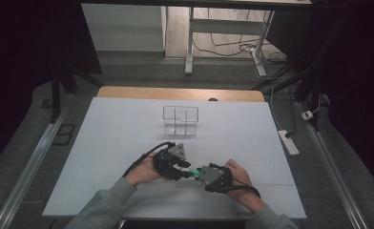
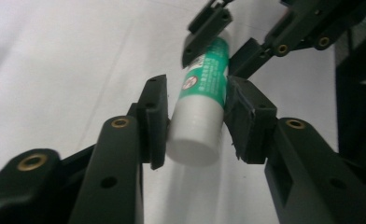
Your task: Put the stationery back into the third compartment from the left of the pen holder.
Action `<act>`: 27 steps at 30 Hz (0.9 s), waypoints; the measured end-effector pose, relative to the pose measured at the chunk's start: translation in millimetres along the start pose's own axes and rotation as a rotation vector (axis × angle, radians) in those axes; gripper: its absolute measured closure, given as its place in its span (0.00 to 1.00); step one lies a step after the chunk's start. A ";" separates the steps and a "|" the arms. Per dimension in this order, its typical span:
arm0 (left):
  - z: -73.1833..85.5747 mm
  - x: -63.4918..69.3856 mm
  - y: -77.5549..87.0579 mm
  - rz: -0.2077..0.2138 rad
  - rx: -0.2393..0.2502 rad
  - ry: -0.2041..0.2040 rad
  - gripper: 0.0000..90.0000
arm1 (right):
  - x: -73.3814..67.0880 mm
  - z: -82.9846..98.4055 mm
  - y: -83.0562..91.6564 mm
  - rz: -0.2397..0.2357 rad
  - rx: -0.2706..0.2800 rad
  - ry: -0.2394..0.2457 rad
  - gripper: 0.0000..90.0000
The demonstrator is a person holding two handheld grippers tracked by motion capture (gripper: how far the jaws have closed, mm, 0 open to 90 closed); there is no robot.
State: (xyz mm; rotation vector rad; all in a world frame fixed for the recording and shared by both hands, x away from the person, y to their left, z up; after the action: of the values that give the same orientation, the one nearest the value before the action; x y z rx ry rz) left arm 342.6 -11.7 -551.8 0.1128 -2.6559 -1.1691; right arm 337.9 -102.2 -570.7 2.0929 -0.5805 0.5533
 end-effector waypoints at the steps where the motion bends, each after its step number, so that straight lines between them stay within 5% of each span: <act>1: -0.7 -1.5 1.8 -0.014 0.014 0.004 0.63 | 1.8 1.9 0.7 0.000 -0.012 0.007 0.72; 12: -2.5 -14.5 19.0 -0.126 0.151 0.097 0.35 | 19.6 6.0 5.9 0.029 0.047 -0.142 0.72; 21: 5.0 -17.0 24.4 -0.127 0.216 0.157 0.32 | 32.8 1.6 13.2 0.057 0.128 -0.284 0.72; 27: 6.8 -18.8 28.1 -0.129 0.249 0.183 0.32 | 37.6 0.4 16.9 0.069 0.153 -0.325 0.72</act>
State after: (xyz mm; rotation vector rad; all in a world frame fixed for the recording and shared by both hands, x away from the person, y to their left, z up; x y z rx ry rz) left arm 359.8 15.3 -539.1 0.4196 -2.6491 -0.8119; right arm 357.9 -118.7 -538.6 2.3348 -0.8198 0.3033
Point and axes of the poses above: each handheld gripper's, and its own axes: y roughly backward along the jaws, z roughly out of its underside, x roughly to its right, the point moved 10 cm from there along -y, roughly forward along the jaws, and after that the axes turned 10 degrees about z, right-handed, at the moved point
